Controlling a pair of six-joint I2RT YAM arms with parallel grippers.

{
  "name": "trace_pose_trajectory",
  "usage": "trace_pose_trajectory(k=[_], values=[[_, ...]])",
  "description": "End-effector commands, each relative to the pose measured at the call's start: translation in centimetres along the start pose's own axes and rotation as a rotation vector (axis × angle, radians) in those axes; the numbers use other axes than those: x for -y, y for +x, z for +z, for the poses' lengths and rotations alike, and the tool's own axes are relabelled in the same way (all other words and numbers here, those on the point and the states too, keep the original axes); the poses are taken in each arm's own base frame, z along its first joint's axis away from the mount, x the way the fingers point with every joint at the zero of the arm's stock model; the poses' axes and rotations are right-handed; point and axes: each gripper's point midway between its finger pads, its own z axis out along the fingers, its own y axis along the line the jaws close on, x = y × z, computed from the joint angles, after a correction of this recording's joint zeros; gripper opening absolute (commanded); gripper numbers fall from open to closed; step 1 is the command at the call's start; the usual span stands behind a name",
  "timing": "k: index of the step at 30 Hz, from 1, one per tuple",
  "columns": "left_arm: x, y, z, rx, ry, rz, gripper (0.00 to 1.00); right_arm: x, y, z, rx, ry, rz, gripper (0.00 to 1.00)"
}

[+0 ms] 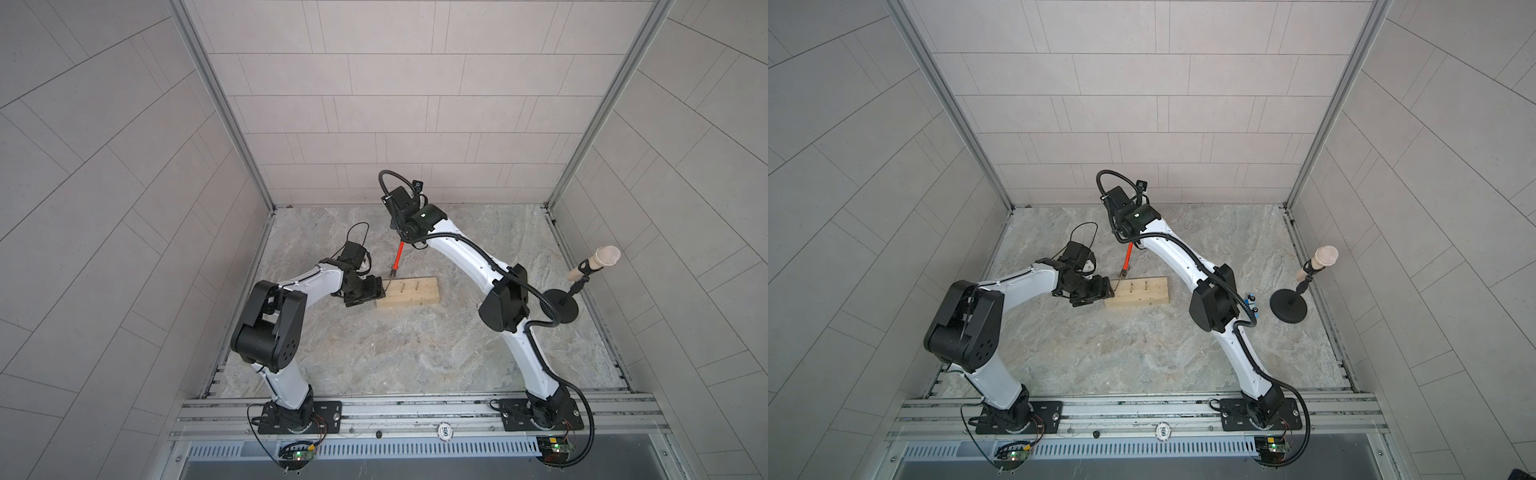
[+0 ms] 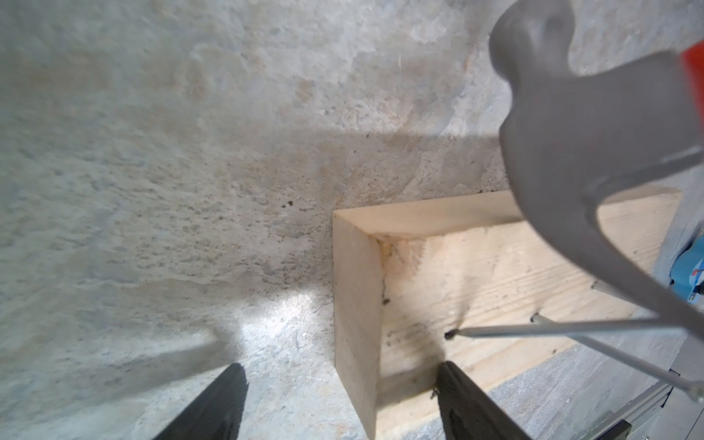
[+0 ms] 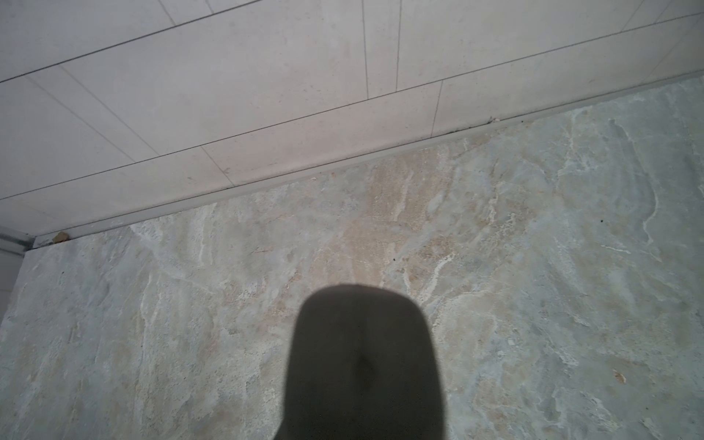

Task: Use a claw hammer to pull out a nail
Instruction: Remove the nail from the mounting plate.

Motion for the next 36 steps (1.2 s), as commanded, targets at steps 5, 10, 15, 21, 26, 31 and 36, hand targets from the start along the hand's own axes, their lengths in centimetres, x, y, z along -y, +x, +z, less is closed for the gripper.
trace_pose_trajectory(k=[5, 10, 15, 21, 26, 31, 36], values=[[-9.3, 7.0, 3.0, -0.236, -0.39, -0.044, 0.82, 2.7, 0.5, 1.1, -0.088, 0.041, 0.004, 0.0], [-9.2, 7.1, 3.1, -0.237, -0.384, -0.044, 0.82, 2.7, 0.1, 1.3, -0.115, 0.002, 0.07, 0.0], [-9.1, 7.0, 3.1, -0.237, -0.379, -0.042, 0.82, 2.2, -0.2, 1.7, -0.138, -0.047, 0.152, 0.0], [-9.0, 6.9, 3.0, -0.227, -0.372, -0.036, 0.82, 1.0, -1.1, 1.5, -0.154, -0.132, 0.228, 0.0], [-8.0, 6.0, 2.6, -0.197, -0.333, -0.014, 0.81, 1.2, -3.3, -0.3, -0.095, -0.145, 0.229, 0.0], [-5.5, 3.0, 0.4, -0.084, -0.269, 0.032, 0.82, 1.6, -5.7, -2.7, -0.03, -0.153, 0.199, 0.0], [-1.9, -0.5, -3.0, 0.054, -0.171, 0.076, 0.81, 1.8, -7.4, -5.3, 0.027, -0.164, 0.151, 0.0]])
